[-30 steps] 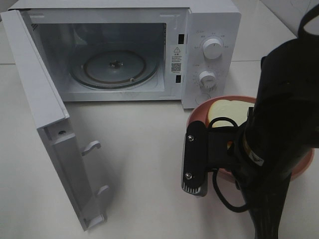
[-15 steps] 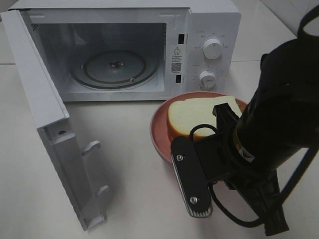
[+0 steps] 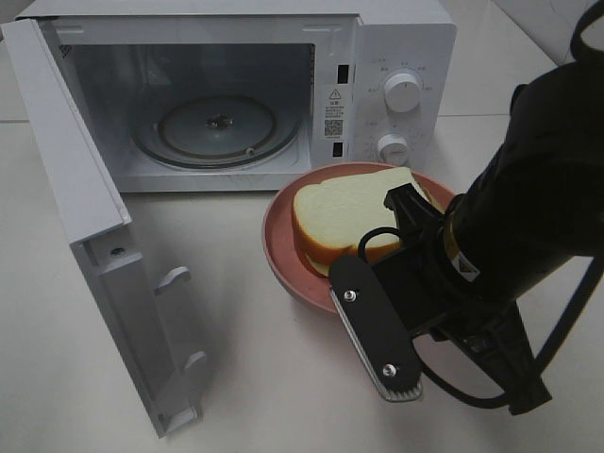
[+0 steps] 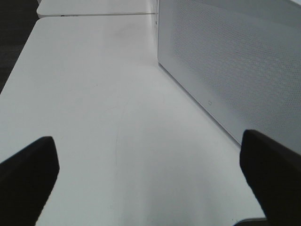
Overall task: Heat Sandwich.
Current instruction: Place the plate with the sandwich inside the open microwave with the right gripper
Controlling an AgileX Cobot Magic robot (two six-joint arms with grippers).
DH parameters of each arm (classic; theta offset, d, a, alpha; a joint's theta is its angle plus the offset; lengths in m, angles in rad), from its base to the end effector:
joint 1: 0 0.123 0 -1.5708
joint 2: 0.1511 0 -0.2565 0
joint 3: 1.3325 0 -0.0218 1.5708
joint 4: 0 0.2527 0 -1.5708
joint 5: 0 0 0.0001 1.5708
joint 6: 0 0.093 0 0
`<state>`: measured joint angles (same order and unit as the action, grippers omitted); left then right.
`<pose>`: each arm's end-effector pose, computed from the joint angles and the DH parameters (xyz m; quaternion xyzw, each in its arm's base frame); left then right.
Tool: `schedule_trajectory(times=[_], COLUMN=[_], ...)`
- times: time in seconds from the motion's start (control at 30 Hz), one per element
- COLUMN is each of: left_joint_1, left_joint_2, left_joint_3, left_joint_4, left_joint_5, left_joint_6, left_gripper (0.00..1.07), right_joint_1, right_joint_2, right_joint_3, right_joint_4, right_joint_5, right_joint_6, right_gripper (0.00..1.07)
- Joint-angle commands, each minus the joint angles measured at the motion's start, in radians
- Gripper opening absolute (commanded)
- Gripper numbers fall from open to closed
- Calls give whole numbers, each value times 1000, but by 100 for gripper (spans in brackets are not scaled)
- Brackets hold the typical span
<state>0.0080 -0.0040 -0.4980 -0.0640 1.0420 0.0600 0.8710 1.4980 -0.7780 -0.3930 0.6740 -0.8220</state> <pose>0.0278 -0.0049 0.2785 0.0230 0.8470 -0.0139 0.5308 0.1867 0.1872 0.1606 -0.8177 0.5430 -0.1377 0.1325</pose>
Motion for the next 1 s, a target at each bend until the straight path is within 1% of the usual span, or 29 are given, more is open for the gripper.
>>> schedule_trajectory(times=[0.03, 0.07, 0.13, 0.23, 0.27, 0.33, 0.43, 0.5, 0.6, 0.87, 1.0], left_joint_1=[-2, -2, -2, -2, -2, -2, -2, -2, -2, -2, -2], left_joint_2=[-26, -26, -26, -26, -26, -26, -26, -26, -26, -26, -26], left_joint_3=[3, 3, 3, 3, 3, 3, 3, 3, 3, 3, 3], left_joint_4=[-4, -4, -4, -4, -4, -4, -4, -4, -4, -4, -4], left_joint_5=[-14, -14, -14, -14, -14, -14, -14, -14, -14, -14, -14], left_joint_6=[1, 1, 1, 1, 1, 1, 1, 1, 1, 1, 1], left_gripper=[101, 101, 101, 101, 101, 101, 101, 101, 101, 101, 101], right_joint_1=[-36, -53, -60, -100, -100, -134, -149, -165, -171, -170, -170], right_joint_2=[-8, -8, -8, -8, -8, -8, -8, -8, -8, -6, 31], right_joint_3=[-2, -2, -2, -2, -2, -2, -2, -2, -2, -24, -86], right_joint_4=[37, 61, 73, 124, 124, 151, 179, 239, 271, 270, 270], right_joint_5=[-21, -41, -59, -107, -107, -117, -117, -117, -120, -134, -134], right_joint_6=[-157, -226, -260, -396, -396, -481, -544, -625, -647, -648, -648], right_gripper=[0, 0, 0, 0, 0, 0, 0, 0, 0, 0, 0])
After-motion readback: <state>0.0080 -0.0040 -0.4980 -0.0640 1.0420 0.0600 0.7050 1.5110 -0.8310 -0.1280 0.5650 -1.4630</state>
